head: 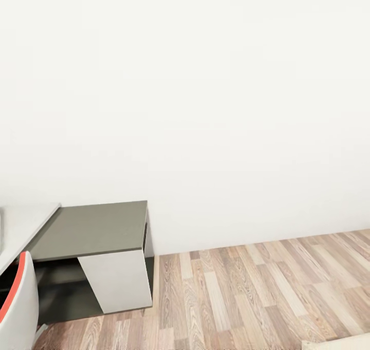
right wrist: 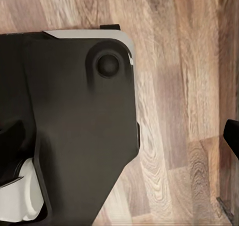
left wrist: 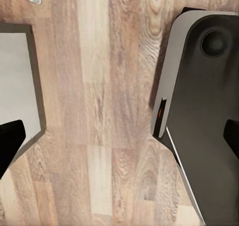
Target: Put all the toys in the child's room - the three board games (two on the bed and one on the table), the two jigsaw puzzles on the table, and the tennis ball on the table - inside the toy box on the table in the child's room.
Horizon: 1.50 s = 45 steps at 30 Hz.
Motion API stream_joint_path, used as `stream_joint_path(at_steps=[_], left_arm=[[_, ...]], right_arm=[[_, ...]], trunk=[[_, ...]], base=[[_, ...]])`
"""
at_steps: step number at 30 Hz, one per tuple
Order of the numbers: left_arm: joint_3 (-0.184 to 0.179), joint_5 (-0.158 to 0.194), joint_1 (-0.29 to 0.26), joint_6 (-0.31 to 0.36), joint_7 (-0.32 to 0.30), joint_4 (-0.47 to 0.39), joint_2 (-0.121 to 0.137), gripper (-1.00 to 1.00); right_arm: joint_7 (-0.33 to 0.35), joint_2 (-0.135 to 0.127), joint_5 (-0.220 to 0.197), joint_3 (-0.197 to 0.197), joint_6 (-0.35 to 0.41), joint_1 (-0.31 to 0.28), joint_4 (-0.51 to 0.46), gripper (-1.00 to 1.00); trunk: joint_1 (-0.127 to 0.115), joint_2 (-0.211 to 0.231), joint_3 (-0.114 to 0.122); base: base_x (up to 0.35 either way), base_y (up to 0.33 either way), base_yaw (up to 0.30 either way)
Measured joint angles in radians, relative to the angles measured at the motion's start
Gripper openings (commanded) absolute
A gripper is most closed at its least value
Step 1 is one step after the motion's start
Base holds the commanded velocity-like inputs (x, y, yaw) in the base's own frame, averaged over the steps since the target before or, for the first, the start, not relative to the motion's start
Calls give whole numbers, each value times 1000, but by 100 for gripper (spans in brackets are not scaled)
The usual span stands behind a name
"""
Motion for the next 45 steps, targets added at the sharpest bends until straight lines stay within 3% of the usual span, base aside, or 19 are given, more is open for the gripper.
stream_joint_path(at_steps=[29, 45], left_arm=[[9, -6, 0, -10, -1, -12, -28, 100], [9, -5, 0, -10, -1, -12, -46, 100]], right_arm=[[0, -9, -2, -7, -4, 2, -1, 100], [-1, 2, 12, 1, -15, 2, -4, 100]], trunk=[[0, 0, -5], [0, 0, -5]], base=[[0, 0, 0], [0, 0, 0]])
